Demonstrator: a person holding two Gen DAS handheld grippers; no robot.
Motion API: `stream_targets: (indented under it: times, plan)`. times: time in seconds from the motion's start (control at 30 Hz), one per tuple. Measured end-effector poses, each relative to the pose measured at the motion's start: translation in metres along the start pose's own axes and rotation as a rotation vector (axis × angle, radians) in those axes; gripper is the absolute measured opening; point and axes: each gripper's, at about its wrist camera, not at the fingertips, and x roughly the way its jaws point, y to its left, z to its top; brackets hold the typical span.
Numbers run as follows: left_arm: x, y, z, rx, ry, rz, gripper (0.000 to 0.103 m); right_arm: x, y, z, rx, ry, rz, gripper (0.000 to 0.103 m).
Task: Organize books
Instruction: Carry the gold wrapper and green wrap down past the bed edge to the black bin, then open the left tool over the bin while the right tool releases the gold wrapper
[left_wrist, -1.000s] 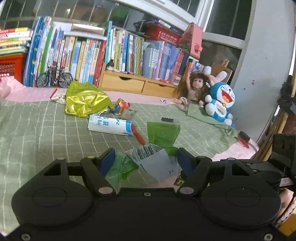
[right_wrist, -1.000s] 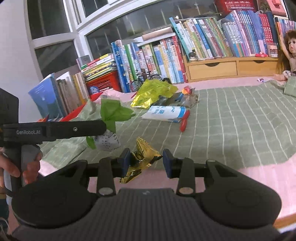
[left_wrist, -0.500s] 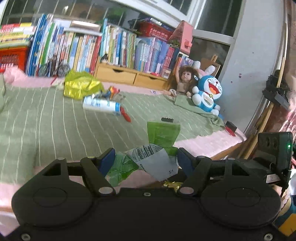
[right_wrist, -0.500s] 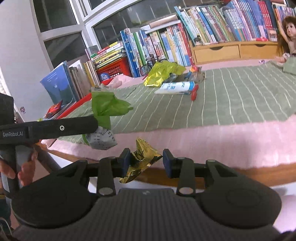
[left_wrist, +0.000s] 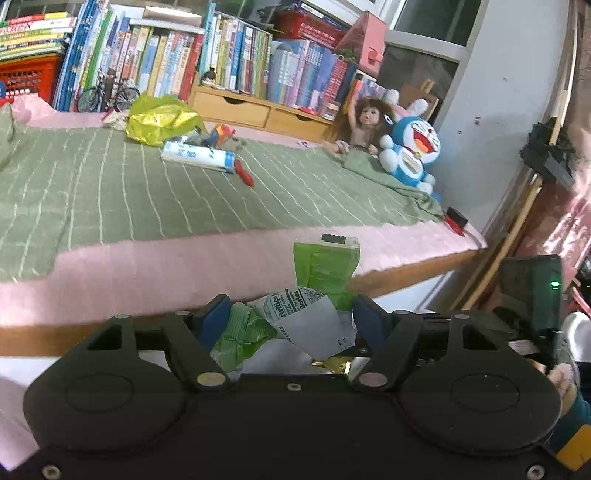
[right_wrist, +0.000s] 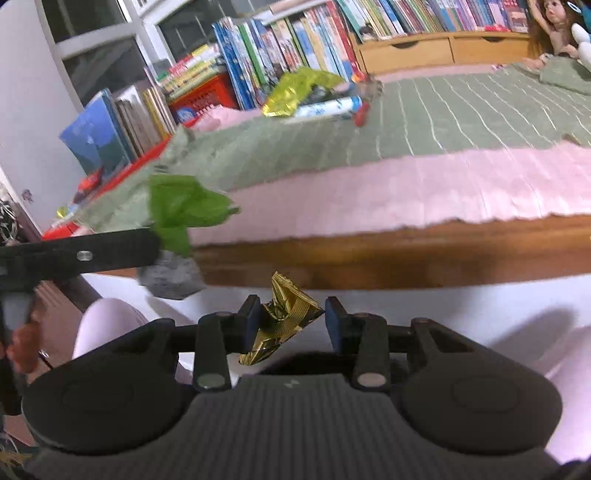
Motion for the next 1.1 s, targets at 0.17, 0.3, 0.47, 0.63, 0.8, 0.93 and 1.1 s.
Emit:
stream_targets:
  times: [0.17,0.3,0.47,0.63,0.8,0.93,1.1]
  plan:
    - [0.004,-0.002,-0.013,-0.002,0.044,-0.005,0.071,0.004,-0.007,-0.01,0.022,0.031,-0.009,0.042]
    - [0.015,0.008,-0.025,-0.043,0.096,0.004,0.071,0.01,-0.01,-0.015,0.04,0.05,-0.018,0.042]
    - [0.03,0.016,-0.04,-0.033,0.159,0.022,0.071,0.016,-0.01,-0.02,0.044,0.073,-0.028,0.042]
    - [0.052,0.028,-0.056,-0.07,0.23,0.039,0.071,0.018,-0.013,-0.024,0.047,0.095,-0.04,0.042]
    - [0.073,0.036,-0.068,-0.087,0.278,0.047,0.071,0.018,-0.017,-0.025,0.041,0.109,-0.074,0.042]
    - [0.084,0.037,-0.073,-0.089,0.299,0.048,0.071,0.018,-0.018,-0.026,0.042,0.116,-0.08,0.042]
    - [0.093,0.037,-0.072,-0.09,0.313,0.07,0.071,0.019,-0.02,-0.025,0.05,0.119,-0.09,0.042]
